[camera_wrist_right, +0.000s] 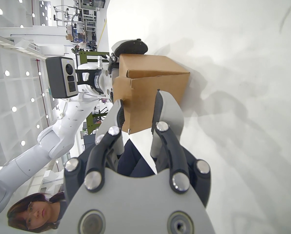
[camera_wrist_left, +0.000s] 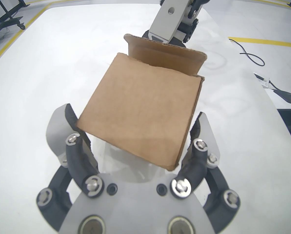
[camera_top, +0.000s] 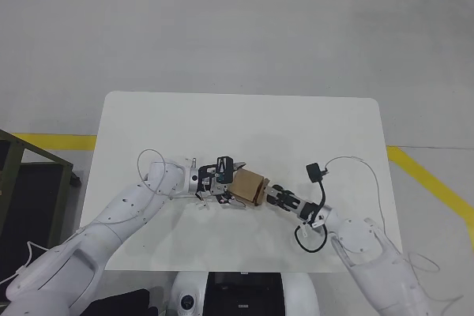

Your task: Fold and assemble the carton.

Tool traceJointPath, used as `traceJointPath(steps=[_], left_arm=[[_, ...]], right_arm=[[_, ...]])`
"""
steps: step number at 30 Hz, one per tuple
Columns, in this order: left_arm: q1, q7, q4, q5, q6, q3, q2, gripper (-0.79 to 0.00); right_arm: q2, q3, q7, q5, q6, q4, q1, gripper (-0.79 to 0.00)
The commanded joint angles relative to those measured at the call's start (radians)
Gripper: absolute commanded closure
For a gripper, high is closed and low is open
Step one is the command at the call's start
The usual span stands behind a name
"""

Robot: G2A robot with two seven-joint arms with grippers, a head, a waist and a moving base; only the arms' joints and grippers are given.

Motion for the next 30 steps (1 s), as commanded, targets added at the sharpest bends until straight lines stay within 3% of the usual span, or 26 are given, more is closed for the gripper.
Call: traceJointPath(steps=[1, 15, 23, 30], left_arm=[[0.0, 0.0, 0.0, 0.0, 0.0, 0.0, 0.0, -0.785], [0.0, 0.0, 0.0, 0.0, 0.0, 0.0, 0.0, -0.785], [0.0, 0.0, 0.0, 0.0, 0.0, 0.0, 0.0, -0.785], [0.0, 0.0, 0.0, 0.0, 0.0, 0.0, 0.0, -0.785]], right_arm=[[0.0, 0.0, -0.003, -0.006, 0.009, -0.003, -0.002, -0.212], [-0.005, -0.019, 0.004, -0.013, 0.032, 0.017, 0.016, -0.234], [-0.004, -0.002, 0.061, 0.094, -0.064, 0.027, 0.007, -0.243], [-0.008, -0.018, 0.085, 0.12, -0.067, 0.064, 0.031, -0.188]])
